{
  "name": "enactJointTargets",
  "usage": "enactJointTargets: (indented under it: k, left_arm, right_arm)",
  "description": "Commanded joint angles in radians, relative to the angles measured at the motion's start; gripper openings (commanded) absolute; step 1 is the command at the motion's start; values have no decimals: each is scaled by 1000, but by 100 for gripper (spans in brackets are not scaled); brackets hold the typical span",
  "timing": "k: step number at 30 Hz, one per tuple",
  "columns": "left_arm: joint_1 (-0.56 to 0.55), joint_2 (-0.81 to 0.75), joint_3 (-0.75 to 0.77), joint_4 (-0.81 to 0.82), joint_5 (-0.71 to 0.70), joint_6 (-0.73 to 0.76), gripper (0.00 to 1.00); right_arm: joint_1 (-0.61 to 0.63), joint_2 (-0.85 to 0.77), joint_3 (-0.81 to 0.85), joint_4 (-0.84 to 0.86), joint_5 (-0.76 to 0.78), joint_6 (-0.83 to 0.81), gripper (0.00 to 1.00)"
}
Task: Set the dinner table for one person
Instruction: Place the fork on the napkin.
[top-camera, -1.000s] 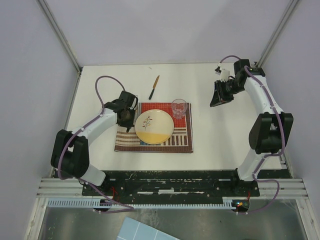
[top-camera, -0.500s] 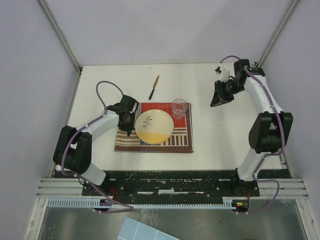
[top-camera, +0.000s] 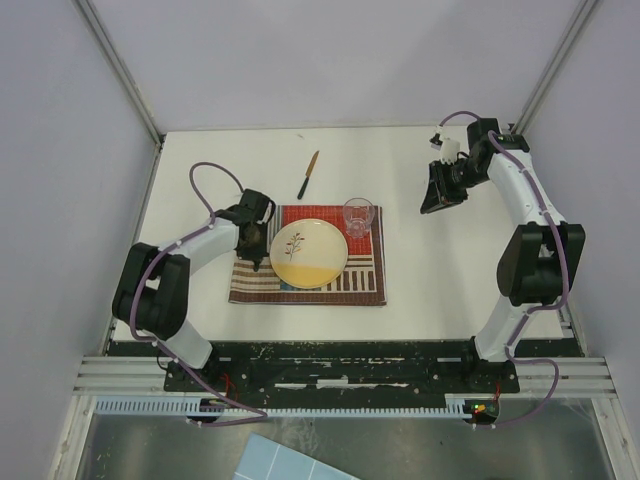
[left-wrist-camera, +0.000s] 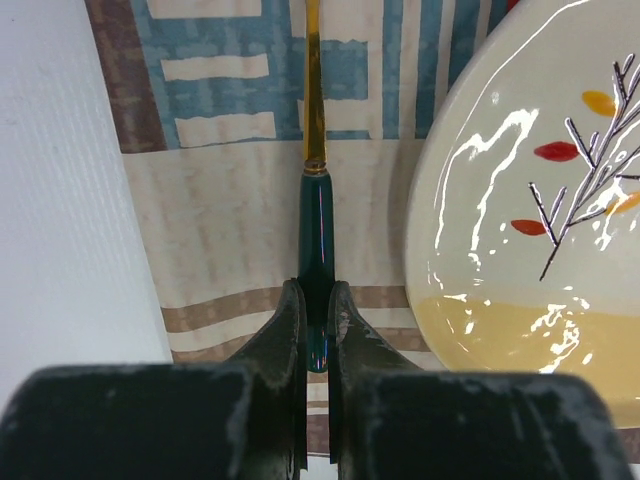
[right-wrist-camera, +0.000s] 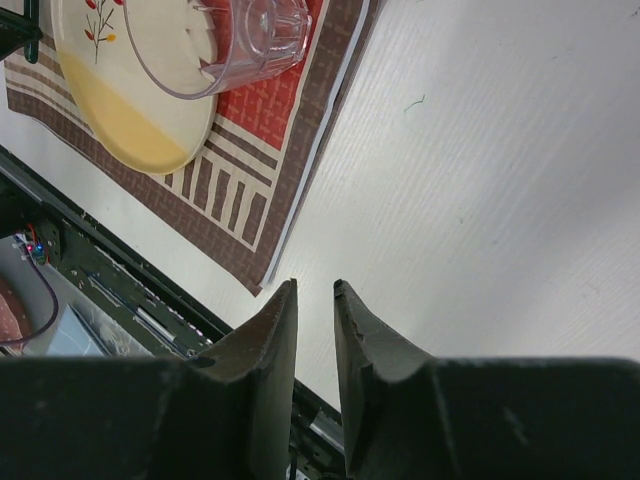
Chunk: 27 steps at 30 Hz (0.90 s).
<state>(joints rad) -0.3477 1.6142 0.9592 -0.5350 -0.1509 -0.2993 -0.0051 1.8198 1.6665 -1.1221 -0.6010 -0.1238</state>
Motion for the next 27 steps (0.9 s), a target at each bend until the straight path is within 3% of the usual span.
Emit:
enactJointTargets:
  k: [1, 15, 19, 24, 27]
  left_arm:
    - [13, 3, 4, 42, -34, -43, 3]
    - [20, 21, -12, 43, -8, -42, 3]
    - [22, 40, -1, 29, 31, -25, 20]
    - [24, 55, -3, 24, 44, -22, 28]
    - [24, 63, 6, 21, 54, -13, 47]
  right_arm:
    - [-4, 3, 39, -1, -10, 3, 28]
    - [-5, -3, 47, -11, -12, -7, 28]
    - [-5, -5, 46, -13, -9, -9, 25]
    - [-4, -9, 44, -13, -10, -11, 25]
    - [-4, -12, 45, -14, -10, -13, 25]
